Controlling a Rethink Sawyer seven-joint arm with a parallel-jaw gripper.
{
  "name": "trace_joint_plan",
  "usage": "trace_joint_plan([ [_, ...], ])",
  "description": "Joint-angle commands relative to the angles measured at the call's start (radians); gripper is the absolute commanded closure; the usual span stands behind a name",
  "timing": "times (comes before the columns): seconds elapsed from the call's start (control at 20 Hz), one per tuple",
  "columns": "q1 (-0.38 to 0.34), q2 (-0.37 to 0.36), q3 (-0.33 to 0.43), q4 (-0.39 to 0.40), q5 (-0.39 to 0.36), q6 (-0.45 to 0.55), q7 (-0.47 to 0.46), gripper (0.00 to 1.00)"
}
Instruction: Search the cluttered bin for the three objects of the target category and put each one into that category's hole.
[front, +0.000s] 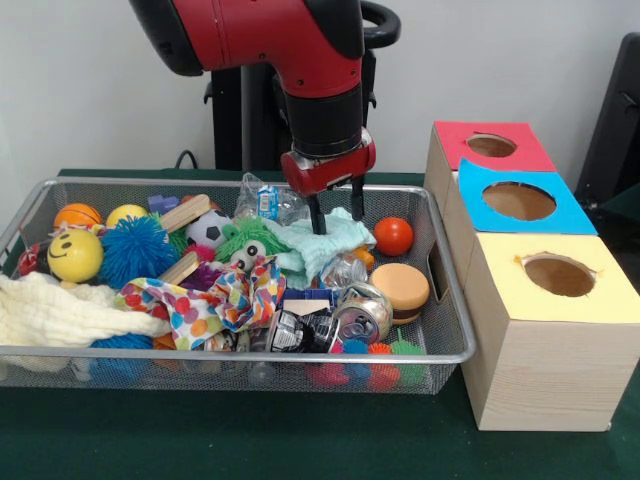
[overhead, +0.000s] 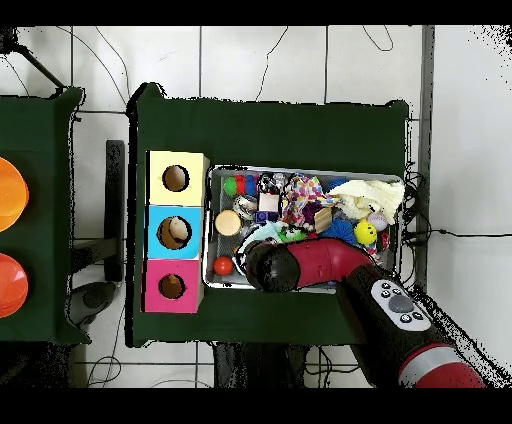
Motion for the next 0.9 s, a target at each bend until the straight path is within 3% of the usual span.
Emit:
trace_joint_plan([
  [0.05, -0.001, 0.054, -0.008, -0.093, -0.077, -0.083, 0.041, 0.00],
  [0.9, -0.009, 0.083, -0.008, -0.109, -0.081, -0.103, 0.023, 0.00],
])
